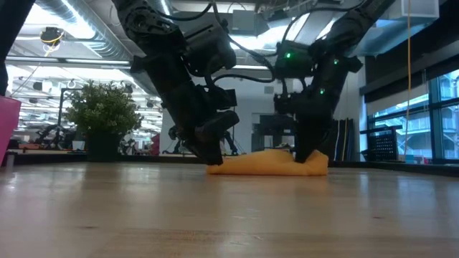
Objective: Roll microfiber towels into tight, uniform cylinder then place into a basket
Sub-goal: Roll the orange microfiber towel
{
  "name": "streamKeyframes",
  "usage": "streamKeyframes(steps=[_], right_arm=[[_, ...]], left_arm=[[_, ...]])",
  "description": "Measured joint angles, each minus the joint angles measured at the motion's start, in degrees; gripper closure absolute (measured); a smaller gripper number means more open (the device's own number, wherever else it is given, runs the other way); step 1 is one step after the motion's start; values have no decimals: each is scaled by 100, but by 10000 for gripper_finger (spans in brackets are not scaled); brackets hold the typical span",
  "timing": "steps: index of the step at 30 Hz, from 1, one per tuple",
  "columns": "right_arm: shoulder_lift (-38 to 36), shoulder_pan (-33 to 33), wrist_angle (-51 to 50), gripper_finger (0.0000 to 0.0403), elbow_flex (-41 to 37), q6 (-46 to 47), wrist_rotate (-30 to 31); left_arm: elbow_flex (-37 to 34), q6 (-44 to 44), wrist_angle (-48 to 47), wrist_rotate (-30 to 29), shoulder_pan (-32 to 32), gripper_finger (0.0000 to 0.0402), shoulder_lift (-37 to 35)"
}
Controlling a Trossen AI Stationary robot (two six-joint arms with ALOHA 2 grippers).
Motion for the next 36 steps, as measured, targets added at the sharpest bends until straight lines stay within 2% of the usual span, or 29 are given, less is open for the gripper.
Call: streamKeyframes(steps=[4, 10, 15, 19, 21, 24, 27, 31, 36], right_arm=[[-355, 0, -14, 256, 0, -4, 54], [-594, -2, -103, 256, 0, -7, 598], [-605, 52, -132, 256, 0, -47, 658], [-900, 199, -130, 256, 0, -151, 656], [-1130, 298, -127, 256, 0, -157, 566], [-1460, 515, -107, 256, 4, -354, 76], [-1502, 784, 142, 256, -91, -493, -223], [-1281, 885, 718, 256, -473, -584, -225], [-1054, 711, 1375, 256, -834, -619, -59]], left_arm=[[0, 0, -17, 30, 2, 401, -2], [0, -1, -18, 30, 2, 402, -2], [0, -2, -18, 32, 2, 401, -2], [0, -2, -18, 42, 28, 402, -3], [0, -2, -18, 85, 54, 401, -6], [1, -2, -18, 121, 90, 401, -9], [2, -2, -20, 161, 103, 401, -9], [2, -2, -23, 161, 96, 401, -9], [2, -2, -25, 161, 94, 401, -10]])
